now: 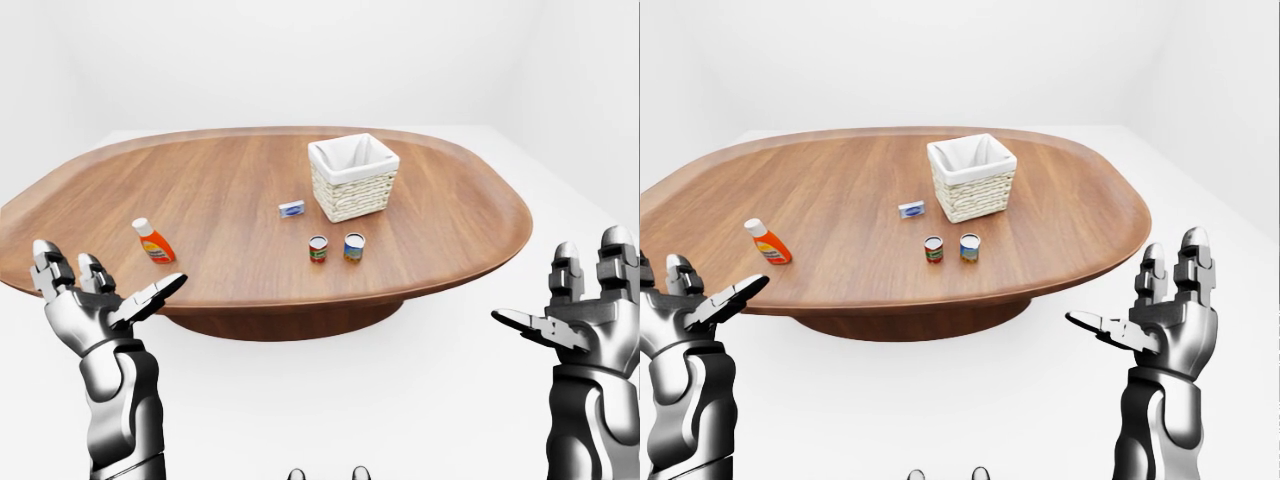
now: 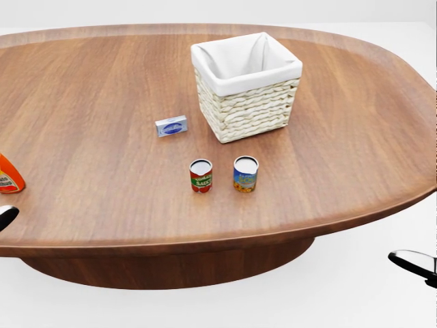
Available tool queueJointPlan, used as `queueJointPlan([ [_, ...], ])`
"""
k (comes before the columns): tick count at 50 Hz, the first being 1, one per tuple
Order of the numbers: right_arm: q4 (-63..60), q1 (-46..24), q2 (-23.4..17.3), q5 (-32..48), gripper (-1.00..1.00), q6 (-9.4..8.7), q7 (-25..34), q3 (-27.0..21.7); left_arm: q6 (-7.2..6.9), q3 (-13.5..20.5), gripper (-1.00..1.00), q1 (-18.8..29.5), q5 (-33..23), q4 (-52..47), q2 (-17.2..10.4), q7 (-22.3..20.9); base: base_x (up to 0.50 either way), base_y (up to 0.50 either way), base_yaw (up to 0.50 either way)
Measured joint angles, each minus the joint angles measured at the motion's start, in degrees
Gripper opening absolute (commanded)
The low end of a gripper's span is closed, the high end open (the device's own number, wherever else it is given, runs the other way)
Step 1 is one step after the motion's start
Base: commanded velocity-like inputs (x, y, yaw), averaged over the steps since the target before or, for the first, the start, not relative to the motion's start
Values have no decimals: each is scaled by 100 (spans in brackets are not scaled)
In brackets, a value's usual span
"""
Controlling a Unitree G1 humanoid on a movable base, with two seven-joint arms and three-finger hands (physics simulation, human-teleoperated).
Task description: Pick up the tomato sauce, and put it in the basket.
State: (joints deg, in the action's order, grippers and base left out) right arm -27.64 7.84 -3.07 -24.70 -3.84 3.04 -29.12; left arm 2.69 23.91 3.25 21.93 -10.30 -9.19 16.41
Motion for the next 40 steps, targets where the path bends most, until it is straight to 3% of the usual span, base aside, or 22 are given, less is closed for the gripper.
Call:
queueJointPlan([
  [40,142,-10,-14,14,100,94,49,25,43,-44,100,15,-31,76,14,-15,0,-19,0],
])
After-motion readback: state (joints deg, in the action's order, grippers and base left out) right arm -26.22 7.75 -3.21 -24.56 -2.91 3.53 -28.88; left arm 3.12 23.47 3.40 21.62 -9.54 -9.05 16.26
